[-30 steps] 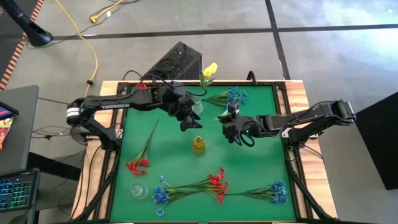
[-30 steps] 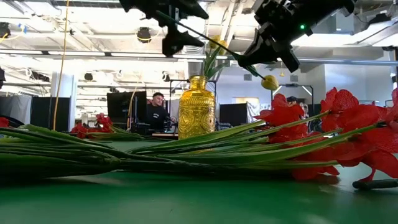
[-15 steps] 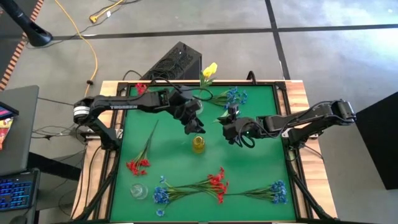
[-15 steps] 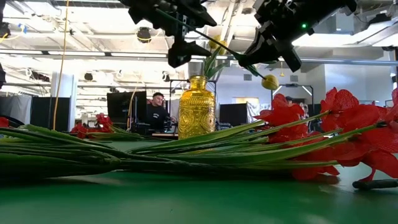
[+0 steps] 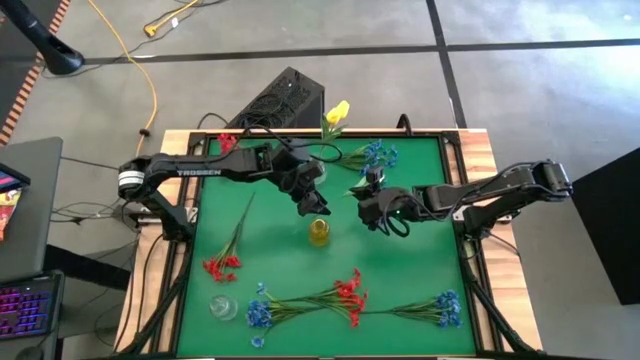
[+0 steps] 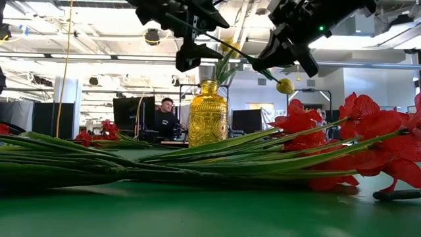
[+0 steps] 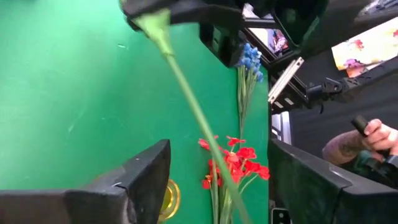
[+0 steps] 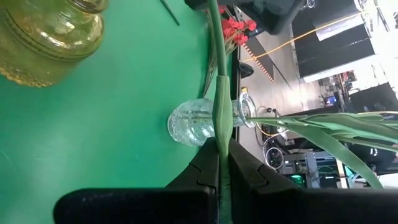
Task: Sort flowers into vase by color
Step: Put the yellow flower into the top transparent vase
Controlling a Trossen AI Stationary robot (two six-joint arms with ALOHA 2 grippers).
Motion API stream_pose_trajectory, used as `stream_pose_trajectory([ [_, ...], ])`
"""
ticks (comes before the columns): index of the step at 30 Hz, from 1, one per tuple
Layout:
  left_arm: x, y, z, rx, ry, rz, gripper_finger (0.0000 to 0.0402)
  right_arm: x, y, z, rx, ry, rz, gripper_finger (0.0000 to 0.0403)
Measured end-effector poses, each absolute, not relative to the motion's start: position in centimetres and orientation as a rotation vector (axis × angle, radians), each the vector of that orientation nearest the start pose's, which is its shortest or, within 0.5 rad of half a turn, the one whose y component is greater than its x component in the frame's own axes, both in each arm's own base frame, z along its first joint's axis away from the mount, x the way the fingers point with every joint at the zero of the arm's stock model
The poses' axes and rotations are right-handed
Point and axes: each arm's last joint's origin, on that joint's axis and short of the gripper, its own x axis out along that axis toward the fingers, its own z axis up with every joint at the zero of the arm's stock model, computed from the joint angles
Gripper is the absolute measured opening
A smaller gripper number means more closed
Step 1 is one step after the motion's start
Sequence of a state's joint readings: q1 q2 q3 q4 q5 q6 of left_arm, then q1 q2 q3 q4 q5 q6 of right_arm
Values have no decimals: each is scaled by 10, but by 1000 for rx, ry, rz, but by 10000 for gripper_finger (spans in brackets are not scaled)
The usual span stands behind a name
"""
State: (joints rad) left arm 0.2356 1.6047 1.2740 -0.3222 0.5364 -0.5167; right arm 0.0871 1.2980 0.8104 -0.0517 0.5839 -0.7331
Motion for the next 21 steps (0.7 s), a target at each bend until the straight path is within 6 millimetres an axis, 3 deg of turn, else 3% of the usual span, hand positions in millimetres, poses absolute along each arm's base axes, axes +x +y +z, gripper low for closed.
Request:
stream_pose_trajectory([
  [12,348,68,289,-764,676,-123,170,273,1,249,-953,707,-292,39],
  [21,348,69,289,-761,668,-96,132,274,1,252,-968,679,-301,39],
])
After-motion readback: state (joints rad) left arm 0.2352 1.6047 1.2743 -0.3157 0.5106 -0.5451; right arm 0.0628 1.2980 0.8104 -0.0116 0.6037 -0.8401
